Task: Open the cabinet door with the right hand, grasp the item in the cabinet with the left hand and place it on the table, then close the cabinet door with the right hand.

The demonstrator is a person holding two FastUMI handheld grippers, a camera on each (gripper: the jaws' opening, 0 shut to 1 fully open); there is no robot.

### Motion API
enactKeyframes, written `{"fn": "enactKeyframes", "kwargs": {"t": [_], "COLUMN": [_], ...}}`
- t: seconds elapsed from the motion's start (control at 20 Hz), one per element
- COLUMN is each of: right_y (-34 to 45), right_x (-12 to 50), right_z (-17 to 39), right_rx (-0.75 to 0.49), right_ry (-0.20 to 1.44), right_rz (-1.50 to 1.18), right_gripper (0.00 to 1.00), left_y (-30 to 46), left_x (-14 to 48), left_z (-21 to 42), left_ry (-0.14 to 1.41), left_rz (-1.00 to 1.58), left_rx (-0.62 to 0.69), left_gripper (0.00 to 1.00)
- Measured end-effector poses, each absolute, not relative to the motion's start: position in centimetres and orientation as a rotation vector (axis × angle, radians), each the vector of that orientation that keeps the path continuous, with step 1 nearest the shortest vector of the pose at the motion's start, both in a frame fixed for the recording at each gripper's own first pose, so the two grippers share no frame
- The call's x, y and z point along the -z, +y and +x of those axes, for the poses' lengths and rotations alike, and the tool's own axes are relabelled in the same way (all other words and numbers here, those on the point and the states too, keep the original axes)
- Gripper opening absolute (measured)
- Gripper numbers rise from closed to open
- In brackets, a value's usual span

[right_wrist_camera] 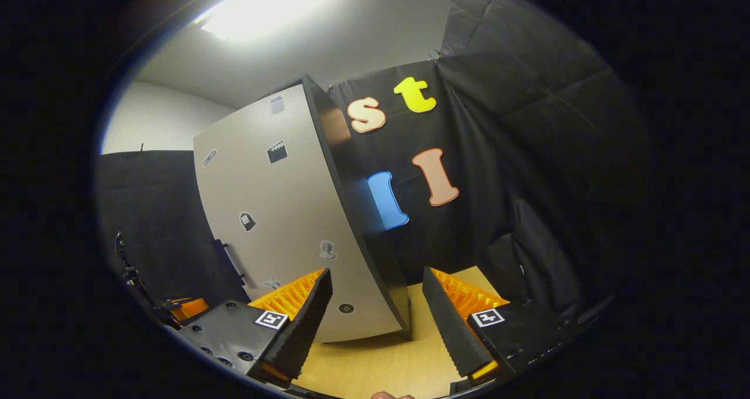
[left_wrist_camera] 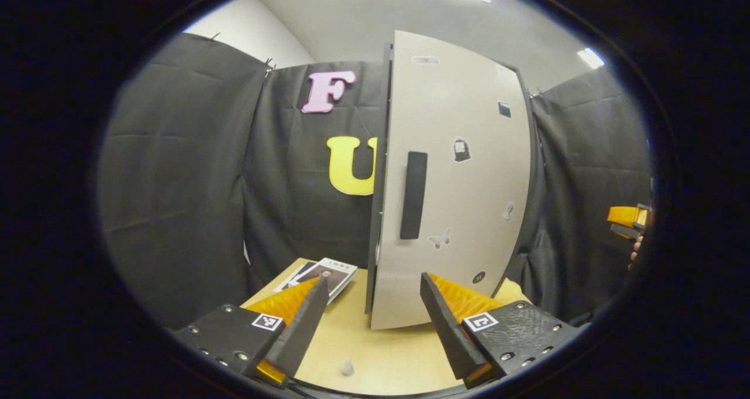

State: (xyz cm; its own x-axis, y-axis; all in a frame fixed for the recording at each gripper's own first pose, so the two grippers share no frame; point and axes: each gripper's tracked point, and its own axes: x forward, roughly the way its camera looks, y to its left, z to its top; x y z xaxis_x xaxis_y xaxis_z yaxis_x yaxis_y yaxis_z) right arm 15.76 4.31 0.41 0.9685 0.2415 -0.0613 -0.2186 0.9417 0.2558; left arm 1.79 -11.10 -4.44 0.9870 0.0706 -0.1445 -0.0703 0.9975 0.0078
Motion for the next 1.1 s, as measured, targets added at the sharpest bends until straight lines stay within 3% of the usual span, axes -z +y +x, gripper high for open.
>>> {"fn": "enactKeyframes", "kwargs": {"t": [0.5, 0.75, 1.1], "right_y": [7.1, 10.7, 11.7], "right_x": [0.0, 0.0, -1.4], "right_z": [17.7, 19.3, 20.9], "right_rx": [-0.176, -0.184, -0.066], "right_ry": [0.038, 0.047, 0.019], "right_rz": [-0.077, -0.013, 0.014], "right_gripper": [0.98, 0.98, 0.98], "left_y": [-14.2, -10.9, -9.7], "left_x": [3.5, 4.8, 5.6], "left_z": [2.1, 4.4, 9.1], "left_ry": [0.065, 0.076, 0.039], "left_rz": [-0.044, 0.005, -0.022], "left_rx": [0.012, -0.018, 0.095], "left_gripper": [0.94, 0.96, 0.97]}}
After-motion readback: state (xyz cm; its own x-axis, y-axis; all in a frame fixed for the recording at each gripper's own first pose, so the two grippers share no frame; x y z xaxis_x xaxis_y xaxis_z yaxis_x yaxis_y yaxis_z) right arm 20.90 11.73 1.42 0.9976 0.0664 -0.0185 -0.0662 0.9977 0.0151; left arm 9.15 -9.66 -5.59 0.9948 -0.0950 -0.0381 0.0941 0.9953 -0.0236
